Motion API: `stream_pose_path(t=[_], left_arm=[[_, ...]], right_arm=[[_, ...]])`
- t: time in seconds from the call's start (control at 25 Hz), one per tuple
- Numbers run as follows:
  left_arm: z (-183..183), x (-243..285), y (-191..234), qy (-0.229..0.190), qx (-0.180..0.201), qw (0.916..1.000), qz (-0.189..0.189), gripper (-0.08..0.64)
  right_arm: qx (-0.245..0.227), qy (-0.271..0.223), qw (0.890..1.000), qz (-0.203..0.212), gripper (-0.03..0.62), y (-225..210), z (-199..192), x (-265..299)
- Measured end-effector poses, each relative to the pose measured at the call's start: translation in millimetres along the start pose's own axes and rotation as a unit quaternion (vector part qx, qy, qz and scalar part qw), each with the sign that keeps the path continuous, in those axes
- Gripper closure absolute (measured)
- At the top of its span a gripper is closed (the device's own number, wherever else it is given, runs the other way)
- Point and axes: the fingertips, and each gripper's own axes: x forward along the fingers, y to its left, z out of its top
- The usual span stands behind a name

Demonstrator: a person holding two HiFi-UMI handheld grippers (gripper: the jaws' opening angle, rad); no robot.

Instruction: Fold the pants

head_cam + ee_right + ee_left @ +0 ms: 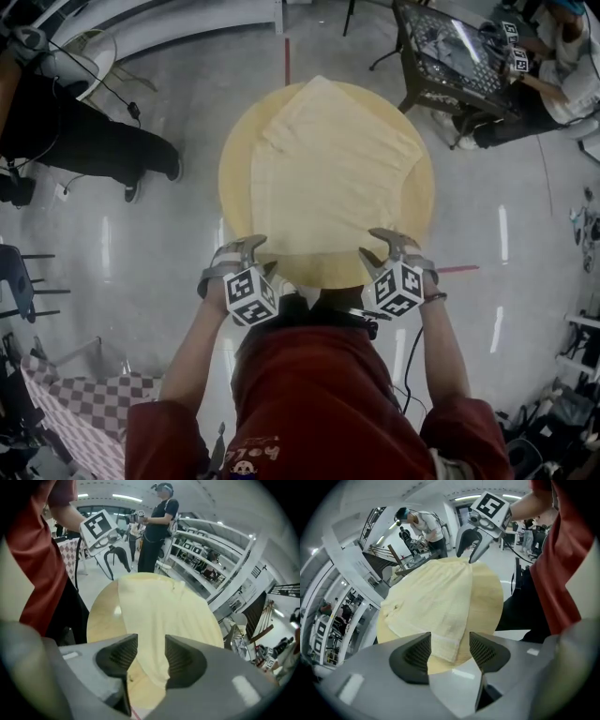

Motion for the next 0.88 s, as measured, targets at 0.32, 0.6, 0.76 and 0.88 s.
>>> stream_pose_path(t=[0.32,0.6,0.76,0.88], left_arm=[[-16.6,17.5,-7.7,0.048,0.034,0.9977,-0.034,0.291],[-26.6,31.5,-9.8,0.077,0.052,0.9942,-0.053,0.293],[-27.0,32.3,-5.5,0.082,0.061,0.9935,-0.049,0.329],[-28.2,33.5,-5.1,0.083,0.069,0.9931,-0.046,0.380]], right_arm=[[-0.061,0.113,0.991,0.032,0.420,0.2,-72.9,16.1],[-0.069,0.140,0.986,0.064,0.420,-1.0,-88.5,30.4],[-0.066,0.142,0.984,0.081,0.420,-1.2,-87.7,31.2],[-0.060,0.144,0.983,0.099,0.439,2.9,-86.5,30.5]])
